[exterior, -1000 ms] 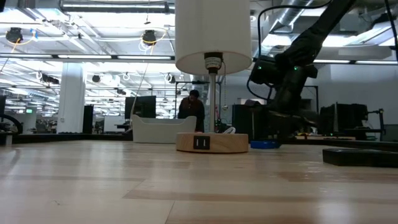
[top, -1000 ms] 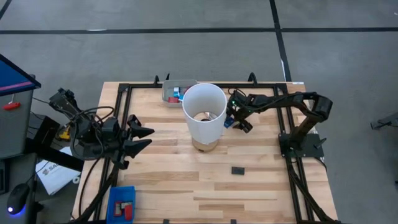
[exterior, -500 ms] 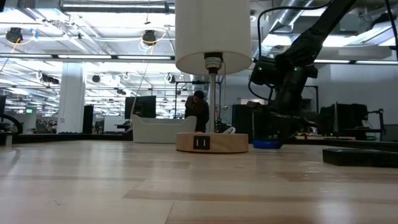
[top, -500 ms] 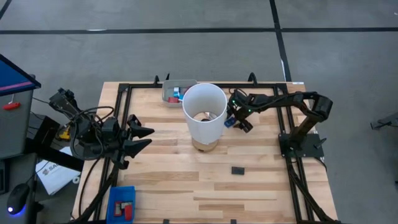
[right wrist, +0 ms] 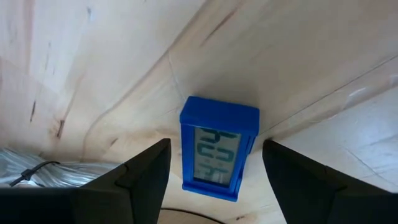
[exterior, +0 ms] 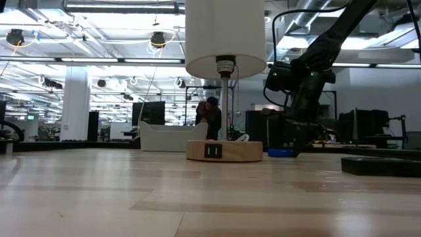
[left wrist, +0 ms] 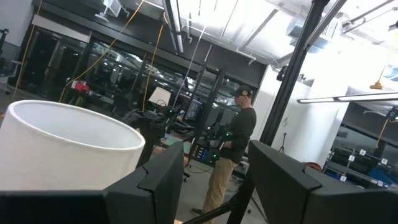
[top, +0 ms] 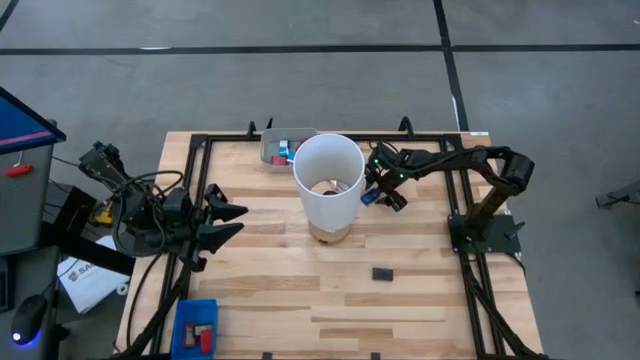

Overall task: Pick & Place Office items
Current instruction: Put the blue digital timer into the blue bin

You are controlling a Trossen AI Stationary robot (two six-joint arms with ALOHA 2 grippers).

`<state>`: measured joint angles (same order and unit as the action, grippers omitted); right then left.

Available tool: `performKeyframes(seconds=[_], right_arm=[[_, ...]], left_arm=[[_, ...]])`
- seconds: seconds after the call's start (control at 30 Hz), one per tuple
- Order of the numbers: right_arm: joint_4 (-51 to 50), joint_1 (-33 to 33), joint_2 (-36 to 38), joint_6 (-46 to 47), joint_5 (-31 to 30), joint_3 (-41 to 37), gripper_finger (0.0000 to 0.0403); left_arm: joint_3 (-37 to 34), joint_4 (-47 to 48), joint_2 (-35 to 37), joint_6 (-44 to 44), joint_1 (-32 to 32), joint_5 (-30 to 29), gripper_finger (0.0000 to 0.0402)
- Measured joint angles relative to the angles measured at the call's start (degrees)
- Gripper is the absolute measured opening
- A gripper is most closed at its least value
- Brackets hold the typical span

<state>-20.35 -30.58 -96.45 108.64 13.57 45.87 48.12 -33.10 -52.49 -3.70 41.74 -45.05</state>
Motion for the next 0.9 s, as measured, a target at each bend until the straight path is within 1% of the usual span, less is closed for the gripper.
performKeyframes(seconds=[0.17, 0.27, 0.37, 0.53, 0.6, 0.77, 0.9], right_arm=[[-0.33, 0.44, -0.15, 0.84, 0.13, -0.05, 0.0248], [-0.32, 0.45, -0.18, 1.21, 0.49, -0.07, 0.0239], [-0.39, 0.43, -0.19, 1.36, 1.19, -0.11, 0.0212], [-0.35, 0.79, -0.15, 2.21, 1.44, -0.17, 0.0144], [0.1, 1.01, 0.08, 2.2, 1.38, -0.17, 0.0126], [0.08, 1.72, 1.18, 1.95, 0.76, -0.28, 0.0128], [-3.02, 2.99, 2.85, 2.34, 0.63, -0.5, 0.0159]], left_arm=[[0.0, -0.95, 0.01, -0.02, 0.0, 0.98, 0.0178], [0.0, -0.94, 0.01, -0.02, 0.0, 0.98, 0.0178], [0.0, -0.95, 0.02, -0.02, 0.0, 0.98, 0.0178], [0.0, -1.61, 0.02, -0.04, 0.0, 2.36, 0.0178], [0.0, -1.78, 0.02, -0.04, 0.0, 3.07, 0.0178], [0.0, -1.75, 0.02, -0.02, 0.0, 3.1, 0.0178], [0.0, -1.73, 0.02, -0.02, 0.0, 3.16, 0.0178]])
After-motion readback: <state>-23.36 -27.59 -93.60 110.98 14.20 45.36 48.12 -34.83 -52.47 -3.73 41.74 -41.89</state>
